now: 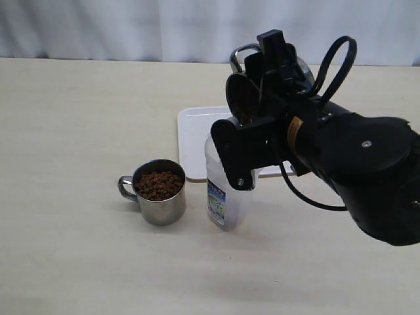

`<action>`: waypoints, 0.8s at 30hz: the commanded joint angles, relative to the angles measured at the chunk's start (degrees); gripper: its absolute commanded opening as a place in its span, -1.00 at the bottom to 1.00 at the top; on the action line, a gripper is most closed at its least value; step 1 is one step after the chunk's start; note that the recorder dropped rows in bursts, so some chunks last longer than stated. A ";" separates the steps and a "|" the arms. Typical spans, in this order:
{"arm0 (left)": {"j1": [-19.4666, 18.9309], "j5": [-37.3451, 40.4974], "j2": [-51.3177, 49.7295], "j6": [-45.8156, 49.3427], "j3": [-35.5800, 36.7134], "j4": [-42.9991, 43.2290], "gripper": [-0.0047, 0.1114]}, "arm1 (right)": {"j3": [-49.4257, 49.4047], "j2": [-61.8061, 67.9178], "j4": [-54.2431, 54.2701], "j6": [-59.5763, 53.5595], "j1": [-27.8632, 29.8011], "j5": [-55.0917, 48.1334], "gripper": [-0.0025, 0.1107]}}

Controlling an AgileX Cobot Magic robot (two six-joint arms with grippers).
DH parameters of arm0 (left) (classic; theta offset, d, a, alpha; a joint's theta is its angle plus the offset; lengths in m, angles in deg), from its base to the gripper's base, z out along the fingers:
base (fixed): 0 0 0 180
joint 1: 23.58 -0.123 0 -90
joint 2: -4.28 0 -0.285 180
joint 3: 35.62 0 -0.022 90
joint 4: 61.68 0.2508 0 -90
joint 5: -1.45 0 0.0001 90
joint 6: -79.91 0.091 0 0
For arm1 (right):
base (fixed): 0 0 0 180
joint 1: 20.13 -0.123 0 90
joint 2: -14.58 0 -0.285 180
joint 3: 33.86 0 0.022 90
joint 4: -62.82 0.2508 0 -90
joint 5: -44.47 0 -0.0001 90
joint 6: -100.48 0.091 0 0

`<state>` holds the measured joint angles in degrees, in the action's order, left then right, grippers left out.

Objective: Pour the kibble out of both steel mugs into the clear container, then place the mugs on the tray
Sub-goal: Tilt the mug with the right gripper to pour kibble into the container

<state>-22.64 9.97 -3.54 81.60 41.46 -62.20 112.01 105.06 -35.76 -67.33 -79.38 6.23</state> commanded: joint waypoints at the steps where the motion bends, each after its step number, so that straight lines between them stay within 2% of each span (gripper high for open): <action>1: 0.46 -0.32 0.03 -0.13 0.13 -0.19 -0.92 | 0.63 -0.27 -1.37 -1.97 -0.18 -0.59 -0.88; 24: 0.46 -0.32 0.03 -0.13 0.13 -0.19 -0.92 | 0.86 -0.27 -1.37 -9.83 -0.18 -0.59 -0.88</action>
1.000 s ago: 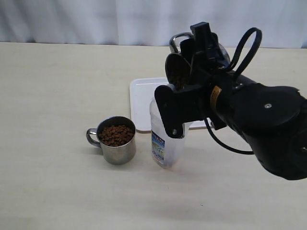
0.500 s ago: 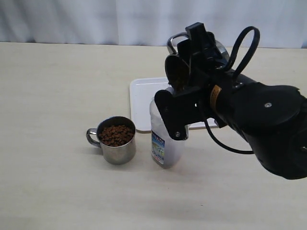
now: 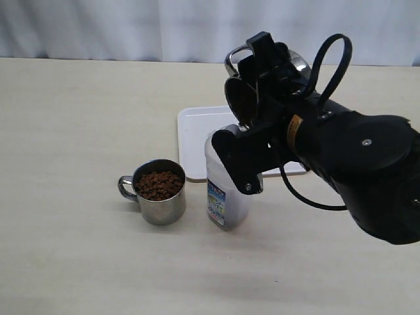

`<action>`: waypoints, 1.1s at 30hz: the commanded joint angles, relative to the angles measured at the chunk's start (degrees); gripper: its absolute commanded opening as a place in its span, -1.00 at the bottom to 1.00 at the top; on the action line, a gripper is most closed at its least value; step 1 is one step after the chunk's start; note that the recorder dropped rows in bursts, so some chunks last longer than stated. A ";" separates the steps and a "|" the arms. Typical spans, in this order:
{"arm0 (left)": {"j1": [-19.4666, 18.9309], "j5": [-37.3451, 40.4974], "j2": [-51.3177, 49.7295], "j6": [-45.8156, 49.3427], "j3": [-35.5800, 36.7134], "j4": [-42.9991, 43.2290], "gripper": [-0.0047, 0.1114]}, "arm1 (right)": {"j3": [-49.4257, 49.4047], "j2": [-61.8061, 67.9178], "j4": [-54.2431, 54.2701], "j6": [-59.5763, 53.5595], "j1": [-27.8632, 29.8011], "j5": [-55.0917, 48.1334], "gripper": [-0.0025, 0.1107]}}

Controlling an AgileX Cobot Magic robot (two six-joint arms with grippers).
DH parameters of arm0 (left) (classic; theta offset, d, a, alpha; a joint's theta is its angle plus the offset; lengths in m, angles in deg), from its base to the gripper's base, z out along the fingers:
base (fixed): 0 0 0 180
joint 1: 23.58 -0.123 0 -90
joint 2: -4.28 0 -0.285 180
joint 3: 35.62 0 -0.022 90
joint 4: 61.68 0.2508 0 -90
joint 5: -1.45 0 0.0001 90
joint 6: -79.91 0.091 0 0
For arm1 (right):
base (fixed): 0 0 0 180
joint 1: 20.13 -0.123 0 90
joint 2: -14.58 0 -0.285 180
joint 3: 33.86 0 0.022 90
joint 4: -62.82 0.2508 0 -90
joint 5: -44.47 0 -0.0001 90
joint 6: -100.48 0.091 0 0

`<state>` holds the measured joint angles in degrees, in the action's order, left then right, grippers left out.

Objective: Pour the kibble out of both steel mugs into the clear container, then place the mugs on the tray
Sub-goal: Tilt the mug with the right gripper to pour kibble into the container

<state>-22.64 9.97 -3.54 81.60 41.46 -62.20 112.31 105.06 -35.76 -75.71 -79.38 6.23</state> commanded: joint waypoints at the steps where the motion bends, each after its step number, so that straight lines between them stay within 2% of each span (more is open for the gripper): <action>1: 0.46 -0.32 0.03 -0.13 0.13 -0.19 -0.92 | 0.57 -0.27 -1.37 -1.46 -0.18 -0.59 -0.88; 16: 0.46 -0.32 0.03 -0.13 0.13 -0.19 -0.92 | 1.85 -0.18 -1.37 -1.83 -0.18 -0.59 -0.88; 33: 0.46 -0.32 0.03 -0.13 0.13 -0.19 -0.92 | 1.85 -0.18 -1.37 -12.33 -0.18 0.68 -0.88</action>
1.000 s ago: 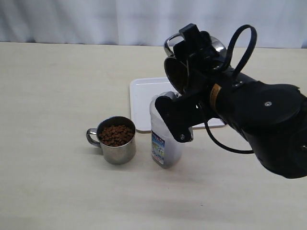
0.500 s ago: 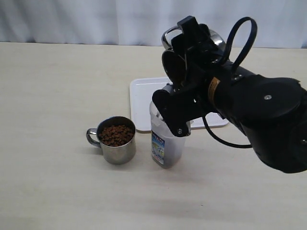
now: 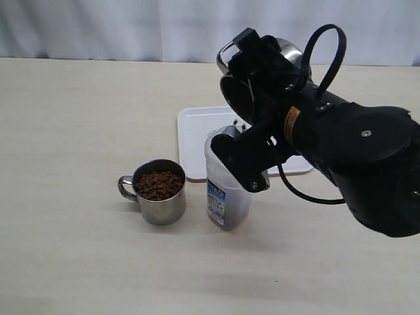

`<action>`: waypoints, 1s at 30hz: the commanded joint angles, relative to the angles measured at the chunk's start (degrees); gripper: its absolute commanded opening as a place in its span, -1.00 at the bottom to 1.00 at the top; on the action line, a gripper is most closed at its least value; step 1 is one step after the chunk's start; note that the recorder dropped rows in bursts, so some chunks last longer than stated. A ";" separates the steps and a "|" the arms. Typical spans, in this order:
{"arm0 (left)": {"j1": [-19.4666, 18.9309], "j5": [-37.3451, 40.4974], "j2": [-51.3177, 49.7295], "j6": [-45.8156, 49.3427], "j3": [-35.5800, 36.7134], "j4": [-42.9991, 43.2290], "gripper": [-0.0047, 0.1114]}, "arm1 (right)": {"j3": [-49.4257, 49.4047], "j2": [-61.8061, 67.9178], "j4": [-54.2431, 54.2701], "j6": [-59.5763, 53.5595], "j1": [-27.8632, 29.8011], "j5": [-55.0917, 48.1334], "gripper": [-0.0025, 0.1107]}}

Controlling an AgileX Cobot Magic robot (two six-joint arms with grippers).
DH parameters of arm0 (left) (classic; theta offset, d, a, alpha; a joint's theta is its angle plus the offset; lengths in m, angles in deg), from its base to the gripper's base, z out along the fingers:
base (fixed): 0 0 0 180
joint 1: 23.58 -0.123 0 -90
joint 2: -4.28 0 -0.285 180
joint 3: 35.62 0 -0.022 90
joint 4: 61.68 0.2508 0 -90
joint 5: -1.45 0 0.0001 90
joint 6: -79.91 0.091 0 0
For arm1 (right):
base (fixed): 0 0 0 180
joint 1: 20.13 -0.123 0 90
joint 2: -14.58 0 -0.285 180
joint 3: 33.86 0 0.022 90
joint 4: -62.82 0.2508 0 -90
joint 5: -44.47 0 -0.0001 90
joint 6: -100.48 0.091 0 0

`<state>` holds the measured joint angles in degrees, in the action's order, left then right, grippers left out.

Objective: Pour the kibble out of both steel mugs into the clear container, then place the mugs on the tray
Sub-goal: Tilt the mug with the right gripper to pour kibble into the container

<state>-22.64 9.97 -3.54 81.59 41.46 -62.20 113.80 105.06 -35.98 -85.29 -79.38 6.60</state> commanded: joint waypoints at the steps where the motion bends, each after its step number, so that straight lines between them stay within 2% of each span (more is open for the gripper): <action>1: 0.46 -0.32 0.03 -0.13 0.13 -0.19 -0.92 | 0.36 -0.18 -1.15 -2.75 -0.18 0.42 -0.88; 22: 0.46 -0.32 0.03 -0.13 0.13 -0.19 -0.92 | 0.36 -0.18 -1.15 -7.10 -0.18 0.52 -0.88; 30: 0.46 -0.32 0.03 -0.13 0.13 -0.19 -0.92 | 0.36 -0.18 -1.15 -7.10 -2.88 -2.26 -0.88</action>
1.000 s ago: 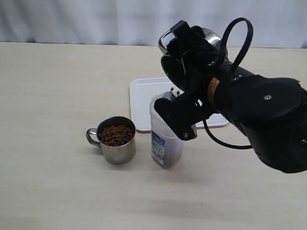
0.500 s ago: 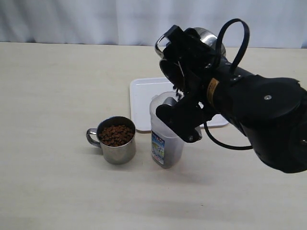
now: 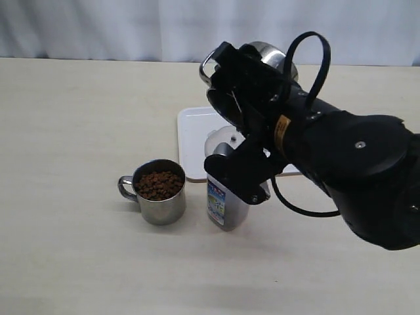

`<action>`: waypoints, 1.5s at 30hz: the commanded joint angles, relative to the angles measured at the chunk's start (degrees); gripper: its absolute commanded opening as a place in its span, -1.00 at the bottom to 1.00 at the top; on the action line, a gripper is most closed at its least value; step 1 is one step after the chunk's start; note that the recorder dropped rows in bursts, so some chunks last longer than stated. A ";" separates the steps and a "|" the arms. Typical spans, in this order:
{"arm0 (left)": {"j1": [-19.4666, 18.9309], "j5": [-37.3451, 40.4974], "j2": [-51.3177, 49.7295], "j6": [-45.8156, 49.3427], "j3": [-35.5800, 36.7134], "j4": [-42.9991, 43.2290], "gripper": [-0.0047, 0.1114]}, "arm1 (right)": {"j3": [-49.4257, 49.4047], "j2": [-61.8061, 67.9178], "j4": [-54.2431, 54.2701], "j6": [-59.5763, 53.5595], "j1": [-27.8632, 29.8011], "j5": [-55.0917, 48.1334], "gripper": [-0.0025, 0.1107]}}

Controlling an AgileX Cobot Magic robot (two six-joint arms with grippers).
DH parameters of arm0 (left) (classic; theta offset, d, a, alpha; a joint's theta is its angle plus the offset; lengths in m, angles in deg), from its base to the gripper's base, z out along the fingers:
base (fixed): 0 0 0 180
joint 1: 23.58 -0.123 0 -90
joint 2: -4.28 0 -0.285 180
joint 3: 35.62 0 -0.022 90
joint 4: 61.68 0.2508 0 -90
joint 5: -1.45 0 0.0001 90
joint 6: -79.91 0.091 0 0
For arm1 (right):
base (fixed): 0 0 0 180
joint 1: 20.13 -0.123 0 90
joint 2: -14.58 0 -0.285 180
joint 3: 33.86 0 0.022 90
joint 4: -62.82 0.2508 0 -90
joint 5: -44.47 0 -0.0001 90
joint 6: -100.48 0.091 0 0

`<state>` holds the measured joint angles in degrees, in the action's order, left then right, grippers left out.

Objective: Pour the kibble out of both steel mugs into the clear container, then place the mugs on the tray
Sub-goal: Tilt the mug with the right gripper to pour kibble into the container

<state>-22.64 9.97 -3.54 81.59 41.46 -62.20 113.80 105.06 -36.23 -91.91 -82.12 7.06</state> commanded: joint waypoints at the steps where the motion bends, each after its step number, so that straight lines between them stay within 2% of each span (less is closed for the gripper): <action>1: 0.46 -0.32 0.03 -0.13 0.13 -0.19 -0.92 | 0.36 -0.18 -0.90 -1.30 -0.13 -3.47 -0.88; 5: 0.46 -0.32 0.03 -0.13 0.13 -0.19 -0.92 | 0.36 -0.18 -0.90 -9.51 -0.13 -2.07 -0.88; 9: 0.46 -0.32 0.03 -0.13 0.13 -0.19 -0.92 | 0.36 -0.18 -0.90 -11.89 -0.13 -2.07 -0.88; 21: 0.46 -0.32 0.03 -0.13 0.13 -0.19 -0.92 | 0.36 -0.18 -0.90 -12.44 -0.13 -1.93 -0.88; 29: 0.46 -0.32 0.03 -0.13 0.13 -0.19 -0.92 | 0.25 -0.18 -0.90 -12.44 -3.45 -6.09 -0.88; 37: 0.46 -0.32 0.03 -0.13 0.13 -0.19 -0.92 | 0.25 -0.18 -0.90 -20.51 -3.59 -5.97 -0.88; 41: 0.46 -0.32 0.03 -0.13 0.13 -0.19 -0.92 | 0.25 -0.18 -0.90 -23.19 -6.83 -7.22 -0.88; 45: 0.46 -0.32 0.03 -0.13 0.13 -0.19 -0.92 | 0.25 -0.18 -0.90 -23.61 -7.41 -10.29 -0.88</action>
<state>-22.64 9.97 -3.54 81.59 41.46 -62.20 113.80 105.06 -36.36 -114.53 -89.44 -0.79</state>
